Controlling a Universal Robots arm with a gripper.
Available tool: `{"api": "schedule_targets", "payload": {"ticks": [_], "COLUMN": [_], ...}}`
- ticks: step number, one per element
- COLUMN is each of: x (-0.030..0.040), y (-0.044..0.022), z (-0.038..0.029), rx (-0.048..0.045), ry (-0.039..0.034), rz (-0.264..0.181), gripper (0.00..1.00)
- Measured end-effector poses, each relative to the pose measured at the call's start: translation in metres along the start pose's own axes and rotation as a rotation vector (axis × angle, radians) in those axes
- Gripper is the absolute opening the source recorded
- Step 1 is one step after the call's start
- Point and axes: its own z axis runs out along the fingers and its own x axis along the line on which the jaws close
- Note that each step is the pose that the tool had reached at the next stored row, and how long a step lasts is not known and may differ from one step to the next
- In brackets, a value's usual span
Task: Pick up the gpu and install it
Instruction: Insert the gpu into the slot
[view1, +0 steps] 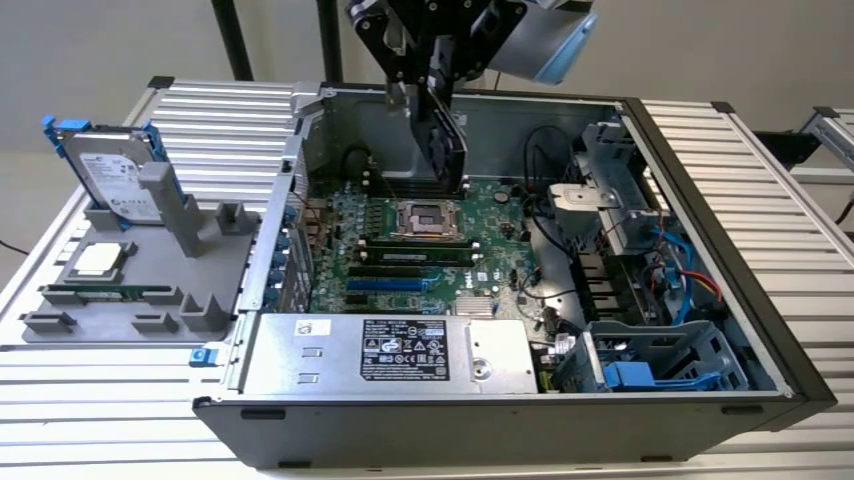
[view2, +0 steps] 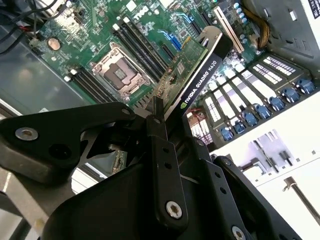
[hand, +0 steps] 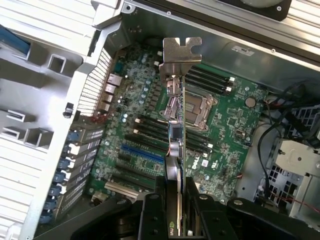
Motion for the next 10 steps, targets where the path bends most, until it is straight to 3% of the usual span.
{"api": "schedule_targets", "payload": {"ticks": [10], "x": [0.0000], "y": [0.0000], "z": [-0.0002], "rx": [-0.0006], "ry": [0.0021], "rz": [-0.041], "gripper": [0.00]}}
